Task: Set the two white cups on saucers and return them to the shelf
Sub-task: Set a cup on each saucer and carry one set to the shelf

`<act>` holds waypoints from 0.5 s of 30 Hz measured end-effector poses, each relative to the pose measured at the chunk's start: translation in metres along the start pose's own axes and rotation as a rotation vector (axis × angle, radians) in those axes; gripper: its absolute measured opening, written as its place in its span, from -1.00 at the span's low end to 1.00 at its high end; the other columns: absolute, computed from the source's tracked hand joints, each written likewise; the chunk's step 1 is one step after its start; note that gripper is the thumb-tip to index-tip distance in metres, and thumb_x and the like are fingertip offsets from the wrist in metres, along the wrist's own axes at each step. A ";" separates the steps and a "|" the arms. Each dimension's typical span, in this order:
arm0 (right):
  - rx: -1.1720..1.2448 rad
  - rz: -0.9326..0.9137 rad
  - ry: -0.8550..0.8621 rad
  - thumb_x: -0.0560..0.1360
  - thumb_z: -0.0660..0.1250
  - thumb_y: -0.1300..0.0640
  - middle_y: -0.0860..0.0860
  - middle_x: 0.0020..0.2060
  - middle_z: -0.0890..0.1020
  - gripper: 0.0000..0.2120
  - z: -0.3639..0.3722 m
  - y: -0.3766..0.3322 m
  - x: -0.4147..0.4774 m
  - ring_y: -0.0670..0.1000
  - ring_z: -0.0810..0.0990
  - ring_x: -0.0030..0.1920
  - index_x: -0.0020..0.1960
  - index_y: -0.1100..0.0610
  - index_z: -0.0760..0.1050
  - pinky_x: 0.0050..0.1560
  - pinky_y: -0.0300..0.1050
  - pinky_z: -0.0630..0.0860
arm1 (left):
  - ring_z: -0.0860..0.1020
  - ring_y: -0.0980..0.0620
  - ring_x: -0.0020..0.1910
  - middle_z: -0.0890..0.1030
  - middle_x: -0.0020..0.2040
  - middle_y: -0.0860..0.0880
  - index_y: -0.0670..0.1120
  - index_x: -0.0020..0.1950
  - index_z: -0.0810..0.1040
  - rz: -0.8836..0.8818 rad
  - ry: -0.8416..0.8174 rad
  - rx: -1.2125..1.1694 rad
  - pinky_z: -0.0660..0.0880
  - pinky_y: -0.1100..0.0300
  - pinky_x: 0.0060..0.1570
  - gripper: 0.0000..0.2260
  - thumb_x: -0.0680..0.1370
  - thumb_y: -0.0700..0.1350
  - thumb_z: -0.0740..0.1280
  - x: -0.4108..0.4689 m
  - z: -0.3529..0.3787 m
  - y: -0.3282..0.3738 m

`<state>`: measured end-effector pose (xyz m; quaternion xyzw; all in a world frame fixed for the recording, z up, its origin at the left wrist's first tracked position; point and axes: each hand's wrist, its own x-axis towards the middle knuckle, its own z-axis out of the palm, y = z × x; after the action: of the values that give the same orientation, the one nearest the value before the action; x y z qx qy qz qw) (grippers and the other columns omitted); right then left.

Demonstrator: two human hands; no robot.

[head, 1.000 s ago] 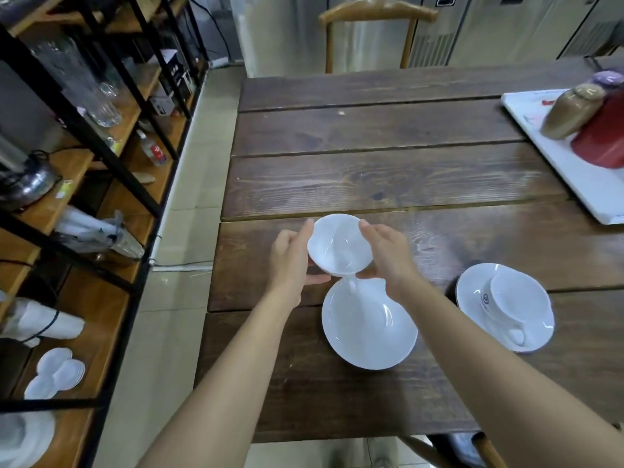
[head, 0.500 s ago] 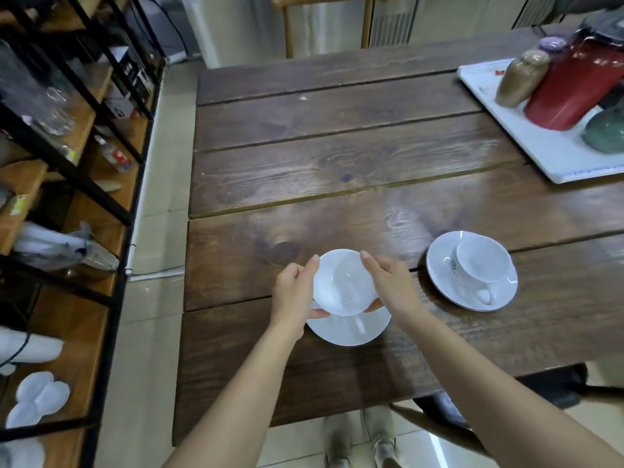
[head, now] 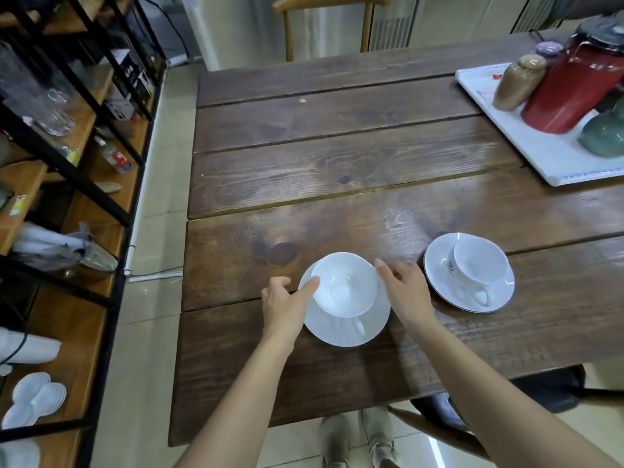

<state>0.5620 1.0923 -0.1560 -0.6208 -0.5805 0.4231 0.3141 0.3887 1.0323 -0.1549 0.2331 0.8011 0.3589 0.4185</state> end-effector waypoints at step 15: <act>0.297 0.182 -0.204 0.48 0.30 -0.06 -0.06 -0.22 0.60 -0.75 -0.002 0.009 -0.005 -0.10 0.53 -0.20 -0.23 0.09 0.60 -0.20 -0.24 0.40 | 0.52 -0.05 0.06 0.57 0.07 -0.03 0.07 -0.12 0.56 -0.057 -0.119 -0.179 0.53 0.08 -0.20 -0.90 0.51 0.06 0.33 -0.018 0.006 0.001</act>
<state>0.5680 1.0865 -0.1618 -0.5716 -0.4822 0.5912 0.3023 0.4035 1.0231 -0.1472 0.1926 0.7459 0.4024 0.4946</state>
